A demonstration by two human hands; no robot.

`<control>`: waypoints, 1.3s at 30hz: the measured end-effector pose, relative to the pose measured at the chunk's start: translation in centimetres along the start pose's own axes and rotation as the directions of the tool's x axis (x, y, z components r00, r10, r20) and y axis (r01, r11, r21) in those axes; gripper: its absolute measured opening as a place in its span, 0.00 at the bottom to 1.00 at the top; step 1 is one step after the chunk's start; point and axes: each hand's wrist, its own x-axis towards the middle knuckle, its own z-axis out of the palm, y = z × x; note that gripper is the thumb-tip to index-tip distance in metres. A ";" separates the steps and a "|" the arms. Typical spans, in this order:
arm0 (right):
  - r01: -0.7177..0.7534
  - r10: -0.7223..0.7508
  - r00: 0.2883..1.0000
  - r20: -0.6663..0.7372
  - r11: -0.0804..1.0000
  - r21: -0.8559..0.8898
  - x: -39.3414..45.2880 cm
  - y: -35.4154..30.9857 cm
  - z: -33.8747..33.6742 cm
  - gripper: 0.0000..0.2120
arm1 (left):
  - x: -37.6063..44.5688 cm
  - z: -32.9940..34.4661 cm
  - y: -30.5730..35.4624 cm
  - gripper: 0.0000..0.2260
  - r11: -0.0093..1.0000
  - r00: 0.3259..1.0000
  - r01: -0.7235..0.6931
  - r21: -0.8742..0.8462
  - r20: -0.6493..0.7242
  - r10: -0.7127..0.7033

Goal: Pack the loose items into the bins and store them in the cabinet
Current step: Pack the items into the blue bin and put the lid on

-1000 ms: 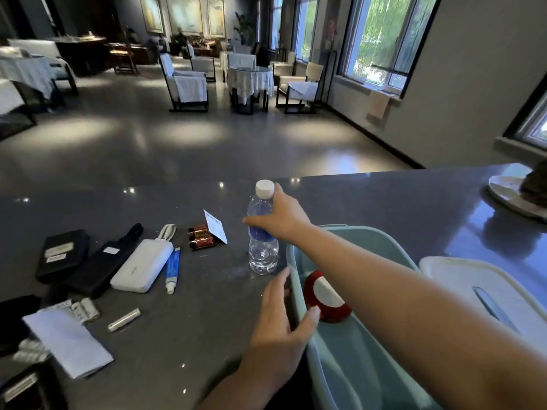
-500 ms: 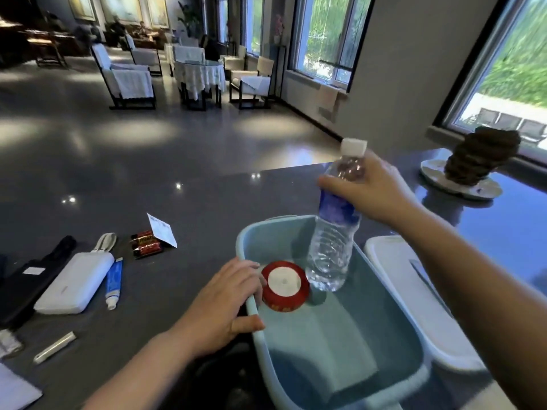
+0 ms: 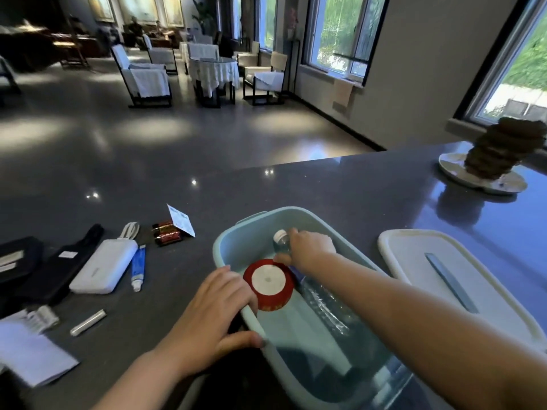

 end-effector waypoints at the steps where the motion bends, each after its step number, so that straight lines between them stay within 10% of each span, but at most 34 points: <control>1: 0.011 -0.011 1.000 0.010 1.000 0.026 -0.2 -0.3 0.2 0.28 | -0.5 -0.2 0.1 0.19 1.000 1.000 0.011 0.009 -0.002 -0.011; 9: 0.286 -0.305 0.951 -0.050 0.809 0.514 -11.0 -0.7 -1.9 0.12 | -0.7 0.7 2.2 0.24 0.969 0.948 0.240 0.052 -0.228 -0.222; 13: 0.331 -0.294 0.943 -0.157 0.884 0.329 -14.9 0.5 0.8 0.20 | 0.5 0.9 3.4 0.29 0.911 0.891 0.402 0.086 -0.264 -0.368; 19: 0.395 -0.289 0.773 -0.564 0.916 0.073 -13.5 2.3 3.1 0.26 | -2.6 -3.1 -1.6 0.22 0.959 0.962 0.255 0.121 -0.132 -0.239; 39: 0.573 -0.603 0.779 -0.170 0.574 0.585 -10.1 -1.8 -2.4 0.23 | -9.5 -2.9 3.2 0.12 0.836 0.757 0.543 -0.080 -0.384 -0.529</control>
